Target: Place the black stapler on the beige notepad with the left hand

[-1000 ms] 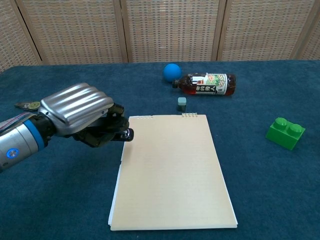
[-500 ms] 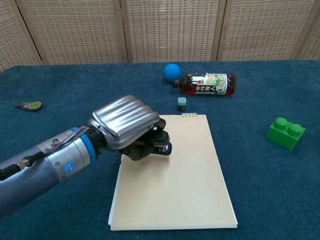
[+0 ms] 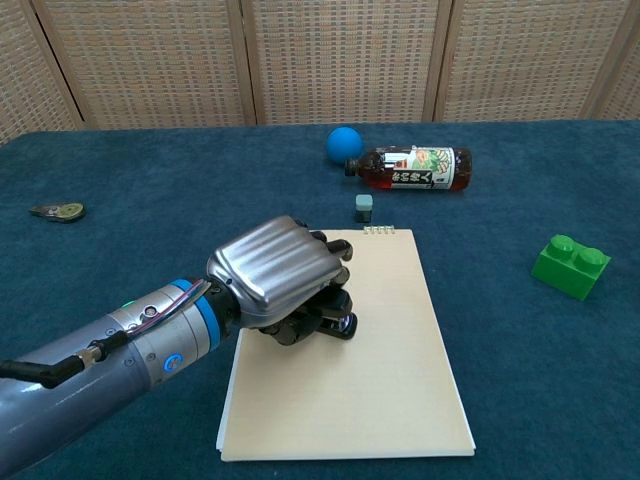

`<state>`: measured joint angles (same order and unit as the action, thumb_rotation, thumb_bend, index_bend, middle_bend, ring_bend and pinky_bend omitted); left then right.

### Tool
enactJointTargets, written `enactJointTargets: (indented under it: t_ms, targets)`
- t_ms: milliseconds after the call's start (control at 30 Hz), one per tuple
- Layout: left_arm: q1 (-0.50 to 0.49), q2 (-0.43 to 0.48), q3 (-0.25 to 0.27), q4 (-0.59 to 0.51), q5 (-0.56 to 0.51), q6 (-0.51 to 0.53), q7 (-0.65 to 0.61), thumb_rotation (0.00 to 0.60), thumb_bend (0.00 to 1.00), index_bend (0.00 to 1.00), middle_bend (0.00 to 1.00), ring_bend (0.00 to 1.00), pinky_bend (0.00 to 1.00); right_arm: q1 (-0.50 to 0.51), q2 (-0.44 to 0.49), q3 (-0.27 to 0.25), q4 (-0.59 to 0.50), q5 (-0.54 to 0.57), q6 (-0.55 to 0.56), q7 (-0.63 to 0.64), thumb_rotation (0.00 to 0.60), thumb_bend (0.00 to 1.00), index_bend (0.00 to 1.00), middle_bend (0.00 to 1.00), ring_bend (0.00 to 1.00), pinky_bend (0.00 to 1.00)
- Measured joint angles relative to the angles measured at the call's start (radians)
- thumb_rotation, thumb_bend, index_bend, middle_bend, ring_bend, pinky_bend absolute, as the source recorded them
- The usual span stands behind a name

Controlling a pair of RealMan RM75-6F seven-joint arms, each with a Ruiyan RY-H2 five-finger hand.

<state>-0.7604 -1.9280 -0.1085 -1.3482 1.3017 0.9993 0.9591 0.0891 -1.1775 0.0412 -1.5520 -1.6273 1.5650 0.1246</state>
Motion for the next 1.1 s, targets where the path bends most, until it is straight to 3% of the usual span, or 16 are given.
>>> enactJointTargets:
  t_ms: [100,267,500,800,967,1100]
  targets:
    - [0.003,-0.001,0.003,-0.008,-0.015,0.009,0.027,0.600,0.38,0.15,0.00,0.01,0.02,0.000,-0.001,0.000,0.000,-0.001,0.000,-0.003,0.600,0.14,0.00,0.00,0.00,0.00]
    - [0.012,0.000,-0.002,-0.023,0.017,0.070,0.000,0.600,0.33,0.02,0.00,0.00,0.00,0.001,-0.005,-0.003,0.000,-0.003,-0.005,-0.016,0.600,0.14,0.00,0.00,0.00,0.00]
    - [0.043,0.048,-0.007,-0.082,0.089,0.169,-0.095,0.600,0.33,0.01,0.00,0.00,0.00,0.002,-0.008,-0.004,0.001,-0.006,-0.005,-0.031,0.600,0.14,0.00,0.00,0.00,0.00]
    - [0.189,0.264,0.068,-0.230,0.195,0.389,-0.212,0.600,0.32,0.00,0.00,0.00,0.00,0.003,-0.018,-0.009,0.001,-0.011,-0.011,-0.072,0.600,0.14,0.00,0.00,0.00,0.00]
    - [0.319,0.423,0.128,-0.295,0.202,0.507,-0.264,0.600,0.05,0.00,0.00,0.00,0.00,0.003,-0.027,-0.015,-0.003,-0.016,-0.017,-0.106,0.600,0.13,0.00,0.00,0.00,0.00]
    - [0.415,0.516,0.185,-0.313,0.205,0.584,-0.295,0.600,0.02,0.00,0.00,0.00,0.00,0.004,-0.032,-0.018,-0.007,-0.021,-0.020,-0.131,0.600,0.13,0.00,0.00,0.00,0.00]
